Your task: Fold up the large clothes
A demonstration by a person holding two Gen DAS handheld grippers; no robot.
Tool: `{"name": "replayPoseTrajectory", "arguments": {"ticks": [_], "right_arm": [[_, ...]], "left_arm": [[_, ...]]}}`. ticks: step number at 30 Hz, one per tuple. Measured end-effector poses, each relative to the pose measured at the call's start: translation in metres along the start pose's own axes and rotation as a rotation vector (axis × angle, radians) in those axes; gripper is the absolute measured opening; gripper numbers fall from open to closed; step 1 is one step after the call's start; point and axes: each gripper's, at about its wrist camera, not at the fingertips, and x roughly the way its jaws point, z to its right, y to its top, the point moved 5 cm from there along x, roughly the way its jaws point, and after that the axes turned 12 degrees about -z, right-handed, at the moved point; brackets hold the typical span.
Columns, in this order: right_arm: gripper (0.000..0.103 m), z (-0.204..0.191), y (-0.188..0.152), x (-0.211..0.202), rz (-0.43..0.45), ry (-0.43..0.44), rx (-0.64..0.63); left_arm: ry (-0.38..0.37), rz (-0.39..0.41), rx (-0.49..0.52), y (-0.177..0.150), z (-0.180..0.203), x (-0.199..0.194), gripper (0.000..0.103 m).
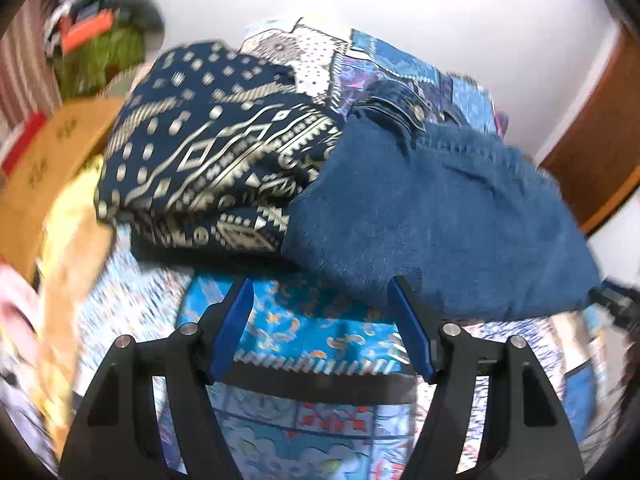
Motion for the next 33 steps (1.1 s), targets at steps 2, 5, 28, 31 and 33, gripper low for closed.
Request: {"name": "replayPoseTrajectory", "arguments": {"ticks": [2, 5, 28, 31, 33], "right_arm": [[0.075, -0.002, 0.0, -0.002, 0.007, 0.005, -0.003], [0.075, -0.005, 0.002, -0.005, 0.021, 0.021, 0.0], [0.075, -0.024, 0.011, 0.007, -0.01, 0.118, 0.019], [0.075, -0.024, 0.013, 0.005, -0.008, 0.116, 0.019], [0.075, -0.024, 0.015, 0.002, -0.003, 0.116, 0.021]], "left_arm": [[-0.055, -0.006, -0.061, -0.003, -0.007, 0.002, 0.069], [-0.104, -0.015, -0.126, -0.005, -0.009, 0.012, 0.069], [-0.258, -0.006, -0.299, 0.033, 0.037, 0.08, 0.05], [-0.22, 0.02, -0.287, 0.037, 0.046, 0.063, 0.026], [-0.221, 0.03, -0.266, 0.042, 0.055, 0.049, 0.021]]}}
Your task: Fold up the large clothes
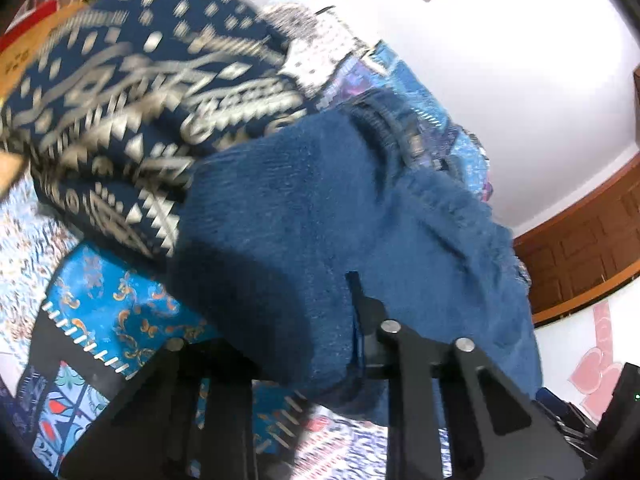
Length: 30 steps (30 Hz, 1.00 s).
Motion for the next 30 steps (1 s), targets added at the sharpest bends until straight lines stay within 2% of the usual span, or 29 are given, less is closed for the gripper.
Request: {"name": "replayPoseTrajectory", "arguments": {"ticks": [1, 7, 13, 16, 19, 23, 25, 27, 30], "right_arm": [[0.075, -0.001, 0.001, -0.002, 0.003, 0.006, 0.0], [0.075, -0.006, 0.02, -0.019, 0.045, 0.01, -0.005], [0.075, -0.029, 0.044, -0.03, 0.084, 0.014, -0.053], [0.075, -0.054, 0.053, -0.021, 0.072, 0.025, -0.117], [0.075, -0.087, 0.054, 0.006, 0.007, 0.114, -0.168], [0.075, -0.121, 0.048, 0.046, -0.083, 0.205, -0.209], [0.075, -0.131, 0.044, 0.07, -0.161, 0.26, -0.207], [0.075, -0.128, 0.043, 0.083, -0.214, 0.302, -0.186], [0.075, -0.11, 0.042, 0.084, -0.218, 0.326, -0.127]], "left_arm": [[-0.007, 0.007, 0.014, 0.001, 0.006, -0.006, 0.02], [-0.16, 0.066, 0.094, 0.022, 0.063, -0.053, 0.015], [-0.252, 0.165, 0.182, 0.045, 0.079, -0.117, 0.013], [-0.255, 0.222, 0.205, 0.045, 0.081, -0.145, 0.012], [-0.239, 0.267, 0.225, 0.044, 0.084, -0.162, 0.012], [-0.175, 0.241, 0.254, 0.042, 0.085, -0.158, 0.012], [-0.141, 0.216, 0.249, 0.039, 0.079, -0.148, 0.012], [-0.13, 0.197, 0.24, 0.038, 0.074, -0.135, 0.012], [-0.128, 0.185, 0.246, 0.033, 0.078, -0.124, 0.012]]}}
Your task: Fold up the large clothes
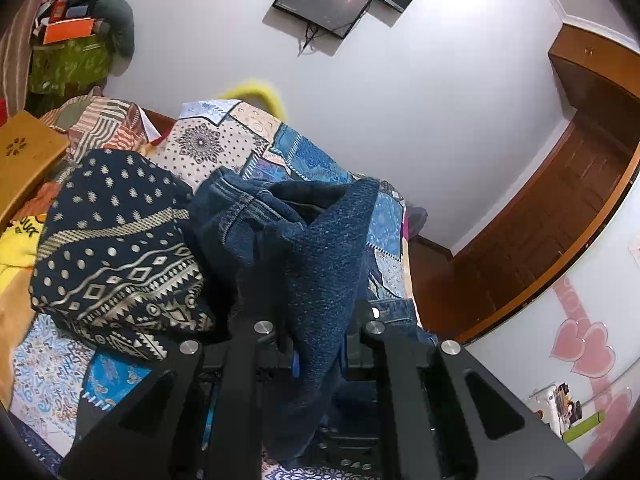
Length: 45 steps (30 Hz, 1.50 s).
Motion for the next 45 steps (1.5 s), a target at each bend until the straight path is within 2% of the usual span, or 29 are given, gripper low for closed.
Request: {"name": "replayPoseTrajectory", "arguments": {"ticks": [2, 5, 11, 14, 16, 19, 22, 24, 26, 28, 31, 33, 34, 38, 40, 41, 43, 45], "right_arm": [[0.075, 0.012, -0.005, -0.015, 0.035, 0.003, 0.018], [0.075, 0.037, -0.017, -0.053, 0.128, -0.037, 0.048], [0.075, 0.092, -0.057, -0.119, 0.293, -0.065, 0.166], [0.075, 0.113, -0.069, -0.136, 0.333, -0.109, 0.221], [0.075, 0.134, -0.088, -0.146, 0.347, -0.163, 0.262], [0.076, 0.157, -0.106, -0.152, 0.346, -0.211, 0.316], [0.076, 0.169, -0.117, -0.154, 0.335, -0.214, 0.349], [0.076, 0.172, -0.121, -0.155, 0.328, -0.214, 0.358], [0.075, 0.17, -0.125, -0.157, 0.333, -0.199, 0.355], [0.075, 0.161, -0.129, -0.16, 0.341, -0.186, 0.341], [0.075, 0.145, -0.125, -0.166, 0.358, -0.174, 0.31], [0.075, 0.136, -0.124, -0.17, 0.368, -0.163, 0.282], [0.075, 0.132, -0.122, -0.171, 0.37, -0.161, 0.269], [0.075, 0.114, -0.109, -0.169, 0.377, -0.159, 0.221], [0.075, 0.105, -0.099, -0.164, 0.373, -0.153, 0.195], [0.075, 0.102, -0.094, -0.161, 0.371, -0.154, 0.185], [0.075, 0.098, -0.087, -0.153, 0.362, -0.155, 0.172], [0.075, 0.096, -0.08, -0.143, 0.346, -0.146, 0.169]], "left_arm": [[0.005, 0.0, 0.022, -0.001, 0.012, 0.002, 0.012], [-0.006, -0.005, 0.059, -0.001, 0.038, 0.013, 0.012], [-0.106, -0.08, 0.187, -0.025, 0.114, 0.048, 0.012], [-0.151, -0.178, 0.252, -0.053, 0.146, 0.078, 0.012], [-0.153, -0.258, 0.301, -0.079, 0.159, 0.102, 0.012], [-0.119, -0.363, 0.367, -0.118, 0.164, 0.132, 0.012], [-0.108, -0.455, 0.393, -0.147, 0.156, 0.148, 0.013], [-0.1, -0.455, 0.433, -0.156, 0.155, 0.146, 0.014], [-0.088, -0.45, 0.483, -0.159, 0.156, 0.136, 0.021], [-0.125, -0.467, 0.502, -0.162, 0.157, 0.124, 0.035], [-0.142, -0.467, 0.534, -0.166, 0.156, 0.104, 0.04], [-0.128, -0.457, 0.559, -0.166, 0.153, 0.092, 0.044], [-0.108, -0.433, 0.576, -0.164, 0.15, 0.082, 0.048], [-0.053, -0.305, 0.617, -0.148, 0.14, 0.05, 0.053], [-0.015, -0.251, 0.617, -0.131, 0.128, 0.042, 0.062], [0.006, -0.226, 0.611, -0.126, 0.122, 0.039, 0.063], [0.057, -0.2, 0.59, -0.117, 0.106, 0.036, 0.064], [0.087, -0.21, 0.557, -0.111, 0.09, 0.044, 0.064]]}}
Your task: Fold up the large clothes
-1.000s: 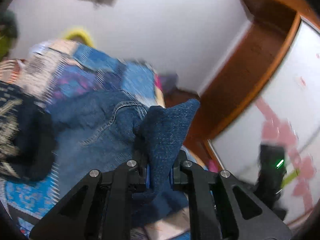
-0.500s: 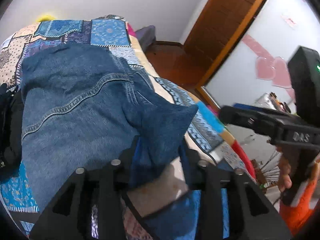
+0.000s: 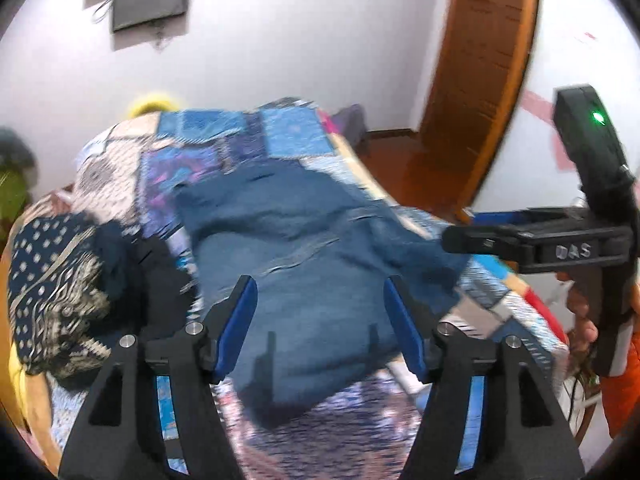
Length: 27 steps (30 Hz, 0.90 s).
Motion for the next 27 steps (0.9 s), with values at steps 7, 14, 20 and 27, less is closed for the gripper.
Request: {"name": "replayPoseTrajectory", "arguments": {"ticks": [7, 14, 20, 27], "right_arm": [[0.075, 0.017, -0.005, 0.036, -0.087, -0.094, 0.008], [0.081, 0.048, -0.024, 0.043, -0.134, 0.083, 0.137], [0.081, 0.031, -0.012, 0.03, -0.11, 0.008, 0.064], [0.081, 0.02, 0.018, 0.034, -0.085, -0.002, 0.013]], "left_arm": [[-0.009, -0.101, -0.073, -0.022, -0.033, 0.04, 0.064], [-0.047, -0.162, -0.097, -0.051, -0.04, 0.062, 0.066], [-0.025, -0.136, -0.092, -0.034, -0.047, 0.052, 0.066], [-0.007, -0.097, -0.169, -0.01, -0.074, 0.05, 0.066]]}}
